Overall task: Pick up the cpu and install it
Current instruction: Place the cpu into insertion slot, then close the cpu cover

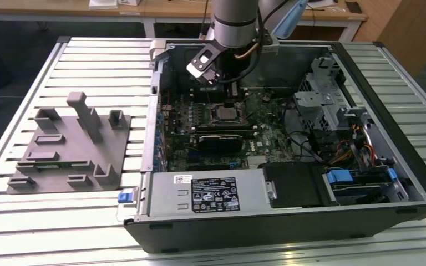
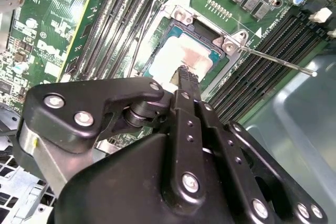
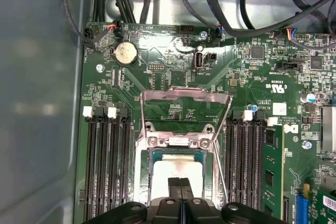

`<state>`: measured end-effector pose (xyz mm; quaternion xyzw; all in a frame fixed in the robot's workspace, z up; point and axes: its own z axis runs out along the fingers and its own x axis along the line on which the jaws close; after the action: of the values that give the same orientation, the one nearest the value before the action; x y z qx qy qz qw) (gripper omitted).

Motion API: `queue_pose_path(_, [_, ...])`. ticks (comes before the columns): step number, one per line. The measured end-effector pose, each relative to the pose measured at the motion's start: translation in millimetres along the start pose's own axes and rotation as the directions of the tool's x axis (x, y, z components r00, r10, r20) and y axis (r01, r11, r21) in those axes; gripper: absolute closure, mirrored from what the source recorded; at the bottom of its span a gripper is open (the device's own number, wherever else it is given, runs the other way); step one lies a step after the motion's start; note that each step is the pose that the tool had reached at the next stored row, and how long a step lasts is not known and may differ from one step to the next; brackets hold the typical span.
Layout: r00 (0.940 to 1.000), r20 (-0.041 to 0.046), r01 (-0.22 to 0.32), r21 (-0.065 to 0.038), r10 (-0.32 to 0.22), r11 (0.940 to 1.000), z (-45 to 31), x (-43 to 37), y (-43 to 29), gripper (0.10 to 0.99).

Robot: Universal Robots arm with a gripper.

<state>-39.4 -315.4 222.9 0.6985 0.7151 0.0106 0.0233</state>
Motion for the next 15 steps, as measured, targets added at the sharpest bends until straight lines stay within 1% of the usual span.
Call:
queue_pose_path(9, [1.0000,-0.0006,0.000,0.009,0.000,1.0000,-2.2,-0.1,0.9,0.980])
queue_pose_path(15, [1.0000,-0.0002,0.000,0.012,0.000,0.9999,-4.0,-0.2,1.3,0.980])
